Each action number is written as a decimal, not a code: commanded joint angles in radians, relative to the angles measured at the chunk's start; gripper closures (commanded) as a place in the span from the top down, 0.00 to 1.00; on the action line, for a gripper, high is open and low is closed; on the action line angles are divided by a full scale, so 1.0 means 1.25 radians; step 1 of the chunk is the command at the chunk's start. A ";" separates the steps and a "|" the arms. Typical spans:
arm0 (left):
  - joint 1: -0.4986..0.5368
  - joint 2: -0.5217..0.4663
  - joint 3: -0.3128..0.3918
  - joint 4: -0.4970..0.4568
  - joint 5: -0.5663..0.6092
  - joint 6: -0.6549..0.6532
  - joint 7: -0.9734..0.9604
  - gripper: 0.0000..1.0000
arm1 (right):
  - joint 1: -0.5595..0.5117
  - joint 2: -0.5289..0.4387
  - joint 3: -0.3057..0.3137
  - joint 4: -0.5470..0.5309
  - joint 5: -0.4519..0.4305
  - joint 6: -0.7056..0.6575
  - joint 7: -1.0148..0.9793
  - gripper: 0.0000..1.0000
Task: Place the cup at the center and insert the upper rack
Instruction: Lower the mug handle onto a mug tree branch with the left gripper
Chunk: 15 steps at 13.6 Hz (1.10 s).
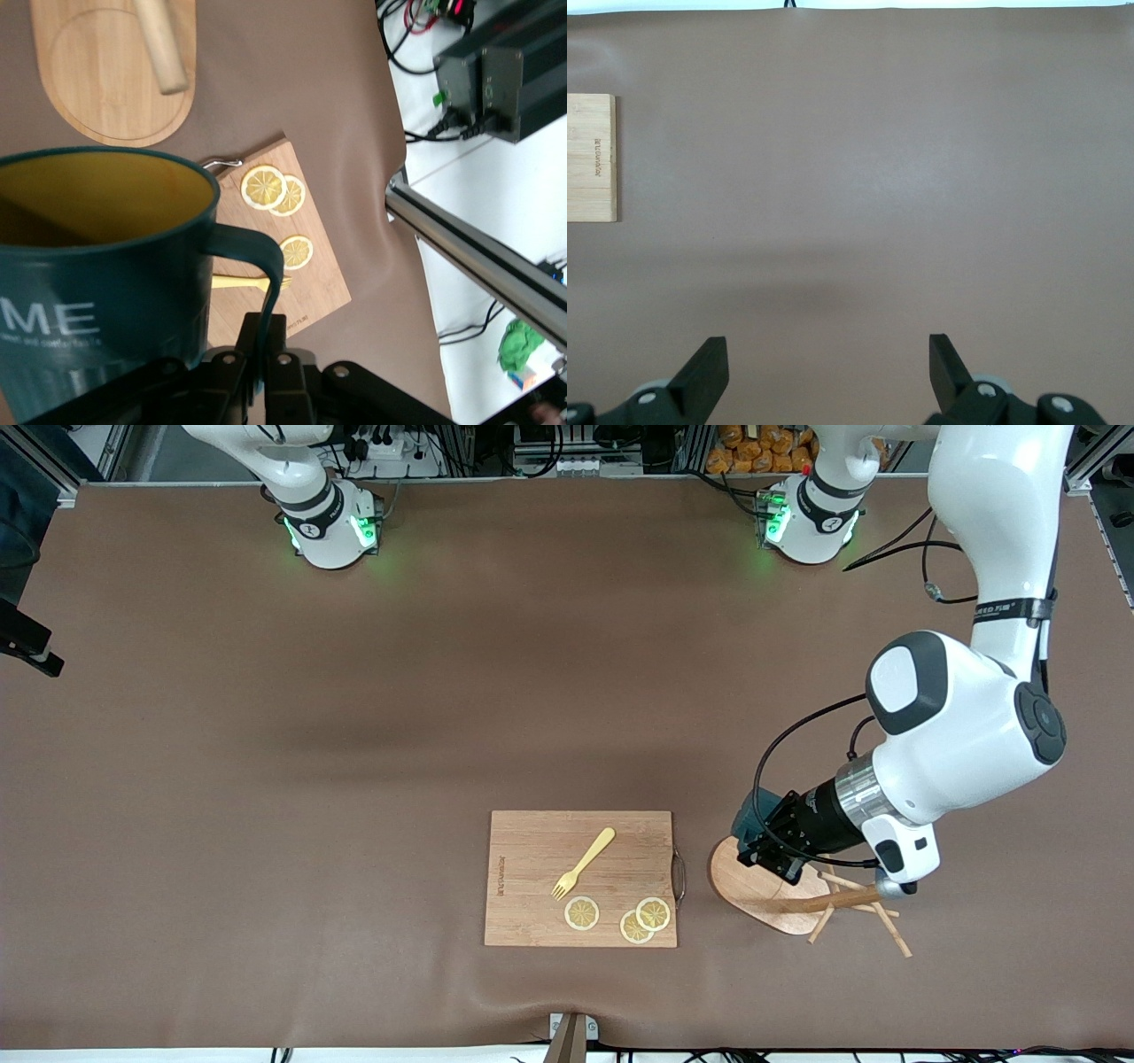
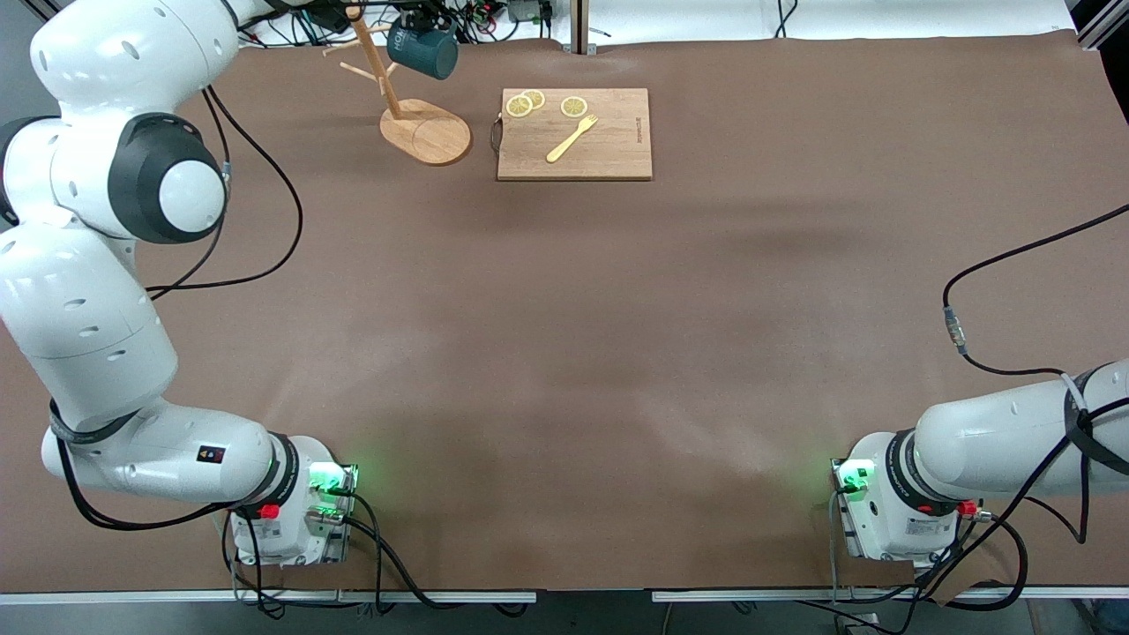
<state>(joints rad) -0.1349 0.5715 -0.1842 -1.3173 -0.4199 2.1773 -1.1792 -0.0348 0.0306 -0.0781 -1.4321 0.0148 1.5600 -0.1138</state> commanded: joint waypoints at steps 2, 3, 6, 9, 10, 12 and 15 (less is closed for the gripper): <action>0.011 0.012 -0.004 0.008 -0.056 0.042 0.043 0.00 | 0.007 0.004 -0.003 0.015 -0.012 -0.012 -0.003 1.00; 0.011 0.015 -0.004 0.008 -0.073 0.073 0.039 0.00 | 0.007 0.004 -0.003 0.015 -0.013 -0.012 -0.003 1.00; 0.012 0.019 -0.001 0.007 -0.092 0.107 0.037 0.00 | 0.007 0.004 -0.003 0.015 -0.012 -0.012 -0.003 1.00; 0.027 0.015 0.000 0.006 -0.122 0.115 0.029 0.00 | 0.007 0.004 -0.003 0.015 -0.013 -0.011 -0.003 1.00; 0.031 0.013 0.003 0.006 -0.125 0.115 0.027 0.00 | 0.007 0.004 -0.003 0.015 -0.012 -0.012 -0.003 1.00; 0.038 0.015 0.005 0.005 -0.126 0.115 0.025 0.00 | 0.007 0.004 -0.003 0.015 -0.013 -0.012 -0.003 1.00; 0.056 0.015 0.005 0.000 -0.127 0.115 0.024 0.00 | 0.007 0.004 -0.003 0.015 -0.013 -0.012 -0.003 1.00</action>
<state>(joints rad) -0.0785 0.5934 -0.1762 -1.3155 -0.5559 2.3165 -1.1447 -0.0344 0.0306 -0.0778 -1.4321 0.0147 1.5590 -0.1138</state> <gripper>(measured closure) 0.943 0.000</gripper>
